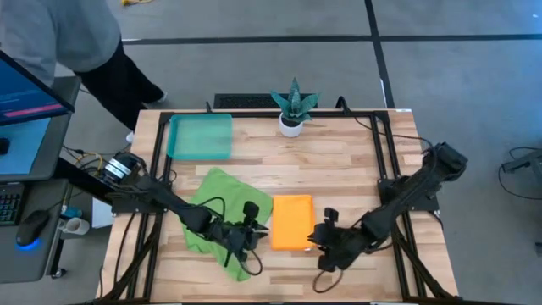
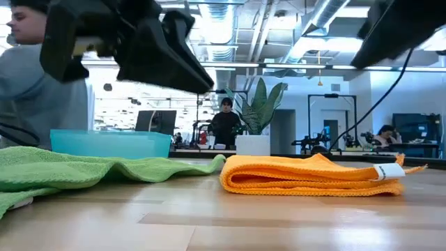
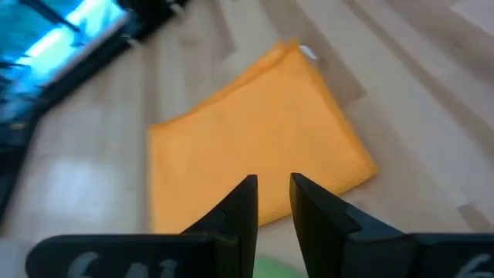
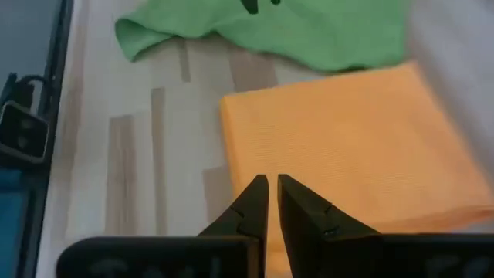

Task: Roll microfiber towels into tight, uniform cylinder then place into a basket
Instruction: Roll the yellow microfiber cloth

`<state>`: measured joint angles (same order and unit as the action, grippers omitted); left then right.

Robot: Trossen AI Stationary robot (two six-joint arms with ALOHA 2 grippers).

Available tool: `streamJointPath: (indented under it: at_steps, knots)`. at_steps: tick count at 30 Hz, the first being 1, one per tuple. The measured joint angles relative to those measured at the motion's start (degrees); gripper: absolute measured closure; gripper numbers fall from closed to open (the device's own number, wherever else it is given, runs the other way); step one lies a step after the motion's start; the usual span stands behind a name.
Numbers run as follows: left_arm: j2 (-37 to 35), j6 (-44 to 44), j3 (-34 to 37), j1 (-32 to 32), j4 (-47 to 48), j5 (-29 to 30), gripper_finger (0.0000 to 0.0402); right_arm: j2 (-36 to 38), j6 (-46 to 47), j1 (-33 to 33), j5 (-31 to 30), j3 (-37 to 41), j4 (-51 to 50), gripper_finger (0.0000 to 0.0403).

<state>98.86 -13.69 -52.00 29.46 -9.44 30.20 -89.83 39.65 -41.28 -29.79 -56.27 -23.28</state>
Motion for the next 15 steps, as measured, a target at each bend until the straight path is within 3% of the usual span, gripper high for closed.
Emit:
streamJointPath:
  at_steps: [5,9,15]
  knots:
    - [-3.54,-0.73,-0.01,2.32,2.67,6.06,0.0331,5.88,-1.22,-3.76,-8.61,-0.01,-10.02,0.0349]
    - [-4.98,-0.75,-0.01,3.18,3.20,6.76,0.0331,7.71,-1.19,-7.38,-16.07,0.00,-15.67,0.0349]
    - [-5.15,-0.75,-0.01,2.78,3.75,6.77,0.0331,5.06,1.28,-10.93,-18.51,0.00,-15.73,0.0349]
